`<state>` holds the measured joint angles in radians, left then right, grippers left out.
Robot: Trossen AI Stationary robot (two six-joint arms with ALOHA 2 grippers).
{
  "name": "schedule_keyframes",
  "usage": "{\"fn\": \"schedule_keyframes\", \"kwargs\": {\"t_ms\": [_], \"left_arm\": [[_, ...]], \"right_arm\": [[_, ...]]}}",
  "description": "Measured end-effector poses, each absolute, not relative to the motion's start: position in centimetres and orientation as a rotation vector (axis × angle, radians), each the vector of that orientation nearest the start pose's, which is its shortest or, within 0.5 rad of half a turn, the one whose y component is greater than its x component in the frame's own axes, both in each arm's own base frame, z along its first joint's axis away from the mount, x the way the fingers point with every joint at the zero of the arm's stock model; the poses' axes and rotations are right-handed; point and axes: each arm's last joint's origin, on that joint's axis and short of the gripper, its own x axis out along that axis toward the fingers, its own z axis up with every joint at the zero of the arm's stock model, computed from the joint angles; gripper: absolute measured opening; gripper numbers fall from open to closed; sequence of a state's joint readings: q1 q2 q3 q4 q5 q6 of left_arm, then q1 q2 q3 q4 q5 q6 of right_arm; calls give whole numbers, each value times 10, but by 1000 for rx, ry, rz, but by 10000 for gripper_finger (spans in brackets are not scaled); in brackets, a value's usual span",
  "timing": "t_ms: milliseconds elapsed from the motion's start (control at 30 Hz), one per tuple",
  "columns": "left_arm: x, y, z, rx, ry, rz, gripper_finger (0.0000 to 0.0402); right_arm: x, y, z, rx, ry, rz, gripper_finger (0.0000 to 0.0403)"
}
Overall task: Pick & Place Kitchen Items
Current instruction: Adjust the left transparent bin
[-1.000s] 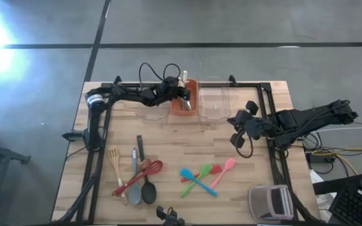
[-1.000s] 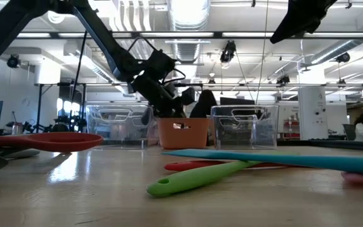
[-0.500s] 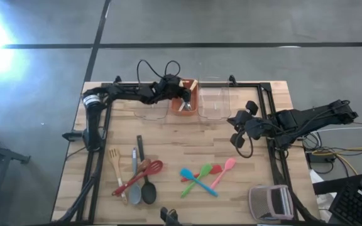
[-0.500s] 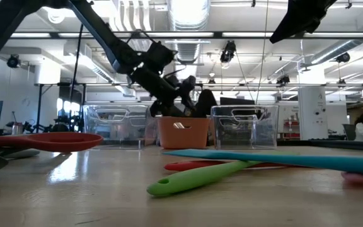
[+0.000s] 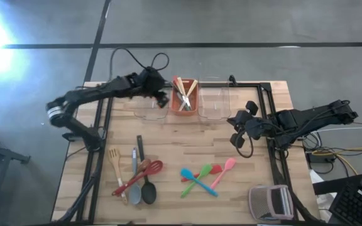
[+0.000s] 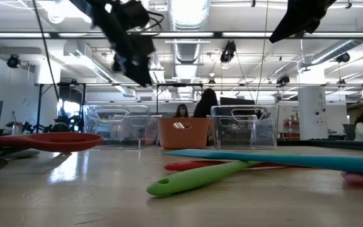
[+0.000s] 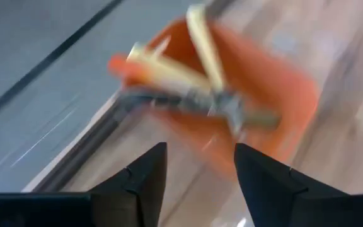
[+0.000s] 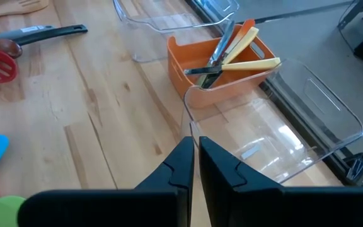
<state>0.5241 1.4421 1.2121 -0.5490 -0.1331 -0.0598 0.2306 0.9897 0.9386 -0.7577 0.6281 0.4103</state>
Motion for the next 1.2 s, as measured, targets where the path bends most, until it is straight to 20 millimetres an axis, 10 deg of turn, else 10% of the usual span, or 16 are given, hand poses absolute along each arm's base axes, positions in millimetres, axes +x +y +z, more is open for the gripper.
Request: {"fn": "schedule_keyframes", "kwargs": {"t_ms": [200, 433, 1200], "left_arm": [[212, 139, 312, -59, 1047, 805, 128], [194, 142, 291, 20, 1216, 763, 11], [164, 184, 191, -116, 1207, 560, 1]], "right_arm": [[185, 26, 306, 49, 639, -514, 18], [186, 26, 306, 56, 632, -513, 18], [186, 26, 306, 59, 634, -508, 18]]}}
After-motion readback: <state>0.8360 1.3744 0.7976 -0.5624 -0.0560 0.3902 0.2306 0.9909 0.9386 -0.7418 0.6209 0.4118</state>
